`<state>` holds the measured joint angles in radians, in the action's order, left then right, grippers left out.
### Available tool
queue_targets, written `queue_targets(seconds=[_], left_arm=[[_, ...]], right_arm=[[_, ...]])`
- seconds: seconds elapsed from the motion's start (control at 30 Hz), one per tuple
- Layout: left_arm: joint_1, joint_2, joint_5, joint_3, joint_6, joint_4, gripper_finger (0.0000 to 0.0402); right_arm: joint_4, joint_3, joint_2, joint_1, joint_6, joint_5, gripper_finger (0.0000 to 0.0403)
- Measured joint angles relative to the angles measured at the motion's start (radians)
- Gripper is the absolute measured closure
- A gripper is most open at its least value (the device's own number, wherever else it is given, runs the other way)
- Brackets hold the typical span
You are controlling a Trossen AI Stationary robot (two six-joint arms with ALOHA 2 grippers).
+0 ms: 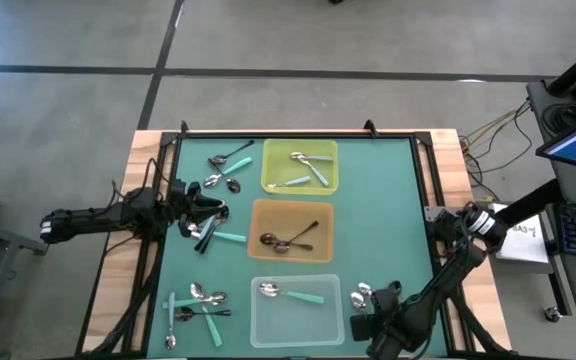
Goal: Sort silverware by color (type)
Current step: Put the black spoon into the orange bin
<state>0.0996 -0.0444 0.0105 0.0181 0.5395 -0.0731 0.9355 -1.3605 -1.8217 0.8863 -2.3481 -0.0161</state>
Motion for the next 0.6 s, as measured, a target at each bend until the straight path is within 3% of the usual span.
queue_targets(seconds=[0.13, 0.6], left_arm=[[0.000, 0.000, 0.000, 0.000, 0.000, 0.000, 0.0290], [0.000, 0.000, 0.000, 0.000, 0.000, 0.000, 0.0290]], right_arm=[[0.033, 0.017, 0.000, 0.006, -0.020, -0.064, 0.0312], [0.020, 0.045, -0.005, -0.009, -0.024, -0.053, 0.0312]])
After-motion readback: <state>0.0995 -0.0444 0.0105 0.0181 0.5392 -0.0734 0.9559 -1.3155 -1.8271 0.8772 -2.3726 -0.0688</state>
